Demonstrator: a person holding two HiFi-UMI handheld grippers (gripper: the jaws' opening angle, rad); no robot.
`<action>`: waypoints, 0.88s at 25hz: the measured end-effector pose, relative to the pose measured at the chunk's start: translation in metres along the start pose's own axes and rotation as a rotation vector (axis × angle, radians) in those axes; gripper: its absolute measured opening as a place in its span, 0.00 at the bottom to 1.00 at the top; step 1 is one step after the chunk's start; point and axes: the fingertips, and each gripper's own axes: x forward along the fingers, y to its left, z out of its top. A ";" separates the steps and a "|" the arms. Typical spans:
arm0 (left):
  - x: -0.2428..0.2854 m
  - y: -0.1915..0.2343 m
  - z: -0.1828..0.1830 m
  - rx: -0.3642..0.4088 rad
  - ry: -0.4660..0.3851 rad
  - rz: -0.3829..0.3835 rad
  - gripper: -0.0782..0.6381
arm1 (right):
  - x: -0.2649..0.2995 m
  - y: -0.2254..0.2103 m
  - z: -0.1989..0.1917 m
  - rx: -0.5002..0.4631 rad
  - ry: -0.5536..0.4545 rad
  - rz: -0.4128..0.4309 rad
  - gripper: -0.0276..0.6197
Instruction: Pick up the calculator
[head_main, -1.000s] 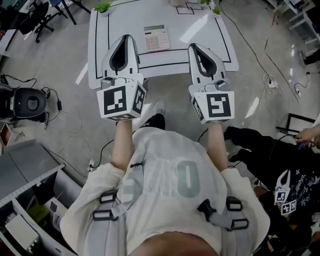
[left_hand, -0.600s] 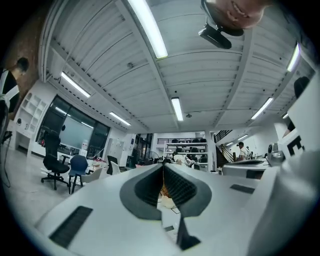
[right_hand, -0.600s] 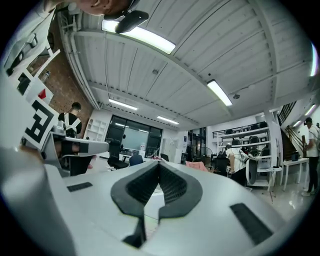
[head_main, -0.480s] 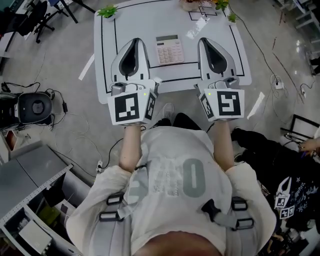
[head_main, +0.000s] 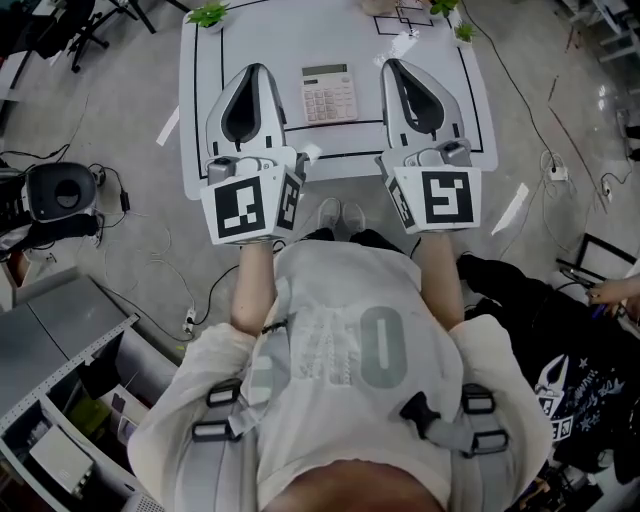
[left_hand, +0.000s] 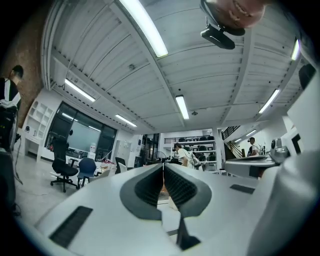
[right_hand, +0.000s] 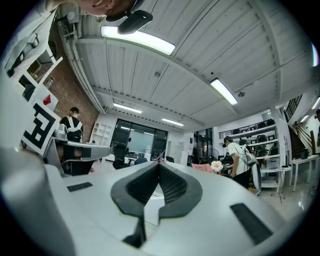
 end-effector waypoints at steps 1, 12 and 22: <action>0.001 0.000 -0.001 0.001 0.012 0.018 0.14 | 0.000 -0.001 0.000 -0.006 0.000 0.005 0.05; 0.005 0.001 0.004 0.025 0.000 0.079 0.14 | 0.000 -0.009 0.000 0.038 -0.019 0.046 0.05; 0.013 -0.018 0.025 0.012 -0.057 -0.065 0.34 | 0.001 -0.007 0.004 0.047 -0.038 0.089 0.05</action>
